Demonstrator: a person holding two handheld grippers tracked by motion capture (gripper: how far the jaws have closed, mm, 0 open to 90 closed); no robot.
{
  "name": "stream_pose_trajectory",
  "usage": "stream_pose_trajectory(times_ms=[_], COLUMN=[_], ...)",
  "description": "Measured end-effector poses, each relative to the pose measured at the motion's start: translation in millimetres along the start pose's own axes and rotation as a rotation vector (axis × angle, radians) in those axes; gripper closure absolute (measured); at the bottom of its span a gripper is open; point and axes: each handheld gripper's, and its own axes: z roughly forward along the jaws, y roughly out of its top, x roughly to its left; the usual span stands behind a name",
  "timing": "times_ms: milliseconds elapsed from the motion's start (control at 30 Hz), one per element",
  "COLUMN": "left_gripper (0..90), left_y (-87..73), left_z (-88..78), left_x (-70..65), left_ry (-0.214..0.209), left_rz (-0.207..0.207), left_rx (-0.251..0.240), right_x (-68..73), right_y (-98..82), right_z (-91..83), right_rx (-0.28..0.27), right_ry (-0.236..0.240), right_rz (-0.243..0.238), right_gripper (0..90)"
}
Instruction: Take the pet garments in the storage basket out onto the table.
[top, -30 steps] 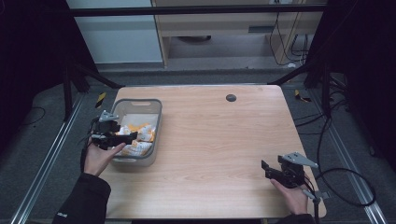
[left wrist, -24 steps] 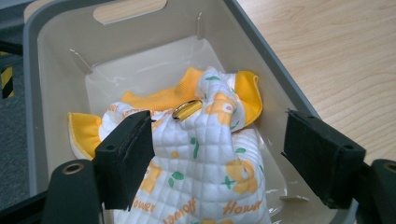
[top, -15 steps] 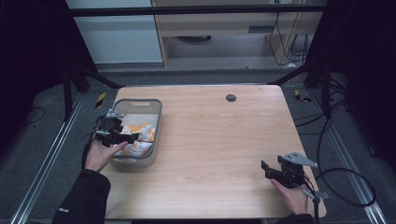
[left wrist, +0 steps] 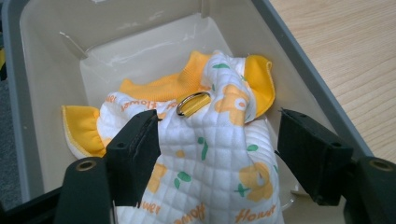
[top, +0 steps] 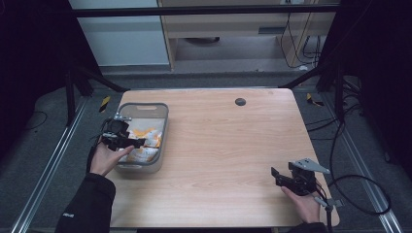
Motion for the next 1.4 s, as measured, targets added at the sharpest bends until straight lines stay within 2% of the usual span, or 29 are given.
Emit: stream_pose_trajectory(times_ms=[167,233,433,533,633,867,1167,1400], left_gripper=[32.9,34.3,40.2,44.2,48.4,61.8,75.6,79.7], left_y=[0.7,1.0,0.9,1.2,1.3,0.4,0.0,1.0], left_z=[6.0,10.9,20.8,23.4,25.4,31.1,32.9,29.7], left_x=[-2.1,-3.3,-2.2,-1.2,-1.1,1.3,3.2,3.5], left_ry=[0.013,0.025,0.035,0.021,0.023,0.005,0.013,0.025], left_rz=[0.011,0.025,0.027,0.014,0.018,0.001,-0.004,-0.002], left_rx=[0.027,0.062,0.114,0.130,0.142,0.202,0.222,0.214], right_x=[0.2,0.3,0.6,0.7,0.6,0.5,0.3,0.2], right_y=[-0.1,-0.1,-0.1,-0.2,-0.2,-0.2,-0.3,-0.3], right_z=[0.3,0.4,0.4,0.6,0.8,0.7,1.2,1.2], right_rx=[0.005,0.006,0.011,0.014,0.015,0.017,0.018,0.019], right_ry=[0.004,0.004,0.008,0.009,0.009,0.012,0.009,0.010], right_rz=[0.000,-0.001,0.002,0.002,0.000,0.000,-0.006,-0.006], right_gripper=[28.5,28.5,28.3,28.2,28.2,28.0,28.0,27.9])
